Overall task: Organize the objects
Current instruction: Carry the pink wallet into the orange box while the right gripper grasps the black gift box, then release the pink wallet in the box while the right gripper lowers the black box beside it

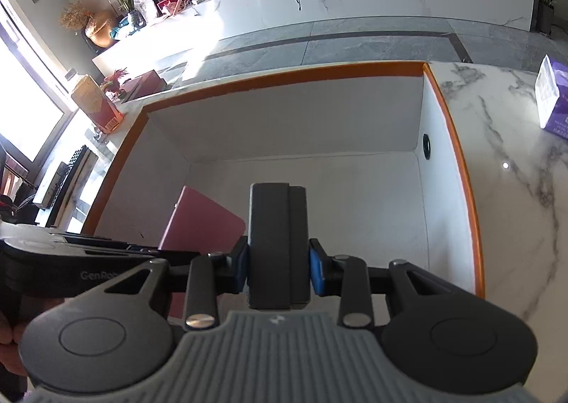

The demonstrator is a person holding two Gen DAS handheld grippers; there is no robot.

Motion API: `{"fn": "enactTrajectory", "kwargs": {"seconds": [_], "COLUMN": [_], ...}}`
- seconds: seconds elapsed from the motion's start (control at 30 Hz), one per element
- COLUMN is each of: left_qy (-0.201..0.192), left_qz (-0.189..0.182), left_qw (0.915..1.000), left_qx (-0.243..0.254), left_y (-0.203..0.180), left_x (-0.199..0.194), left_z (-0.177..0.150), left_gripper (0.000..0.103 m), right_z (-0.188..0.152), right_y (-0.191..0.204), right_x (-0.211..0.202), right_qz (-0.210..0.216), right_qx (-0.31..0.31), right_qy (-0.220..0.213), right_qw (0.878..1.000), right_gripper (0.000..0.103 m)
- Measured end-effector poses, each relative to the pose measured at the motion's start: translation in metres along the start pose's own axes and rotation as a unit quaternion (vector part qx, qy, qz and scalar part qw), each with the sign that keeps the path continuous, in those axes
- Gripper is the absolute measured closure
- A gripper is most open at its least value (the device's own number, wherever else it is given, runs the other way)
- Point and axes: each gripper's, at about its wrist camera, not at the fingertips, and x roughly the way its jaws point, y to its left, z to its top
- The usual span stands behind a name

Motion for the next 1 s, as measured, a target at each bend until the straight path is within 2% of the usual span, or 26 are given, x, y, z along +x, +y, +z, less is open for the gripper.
{"fn": "enactTrajectory", "kwargs": {"seconds": [0.07,0.2,0.33,0.43,0.53,0.6,0.7,0.77,0.83,0.87,1.0], "left_qy": [0.016,0.025,0.011,-0.001,-0.025,-0.055,-0.099,-0.106,-0.1,-0.098,-0.083], "left_qz": [0.006,0.022,0.071,0.072,0.05,0.046,0.06,0.077,0.083,0.08,0.054], "left_qw": [0.9999,0.9994,0.9968,0.9963,0.997,0.9956,0.9902,0.9882,0.9887,0.9893,0.993], "left_qx": [0.0,0.013,0.035,0.047,0.053,0.061,0.078,0.078,0.075,0.072,0.064], "left_y": [-0.002,-0.005,-0.004,0.0,0.003,0.006,0.005,0.01,0.019,0.023,0.031], "left_x": [0.005,0.002,-0.01,-0.025,-0.049,-0.067,-0.087,-0.093,-0.091,-0.089,-0.081], "left_z": [0.0,-0.002,-0.005,-0.009,-0.011,-0.013,-0.012,-0.011,-0.007,-0.008,-0.011], "left_gripper": [0.083,0.08,0.068,0.066,0.066,0.066,0.066,0.066,0.066,0.072,0.084], "right_z": [-0.002,-0.003,-0.005,-0.004,-0.003,-0.002,0.0,0.0,0.001,0.001,0.002], "right_y": [-0.001,0.002,0.005,0.007,0.011,0.015,0.027,0.035,0.04,0.043,0.055], "right_x": [0.004,0.011,0.013,0.013,0.017,0.021,0.031,0.038,0.044,0.046,0.053], "right_qz": [-0.002,-0.001,0.001,0.003,-0.001,-0.012,-0.033,-0.043,-0.047,-0.048,-0.044], "right_qx": [0.002,0.005,0.004,0.005,0.004,-0.003,-0.028,-0.04,-0.042,-0.043,-0.044], "right_qy": [0.003,0.011,0.016,0.019,0.021,0.025,0.029,0.036,0.04,0.041,0.043], "right_qw": [1.0,1.0,1.0,1.0,1.0,1.0,0.999,0.998,0.997,0.997,0.997], "right_gripper": [0.067,0.067,0.067,0.067,0.067,0.067,0.067,0.067,0.067,0.067,0.067]}}
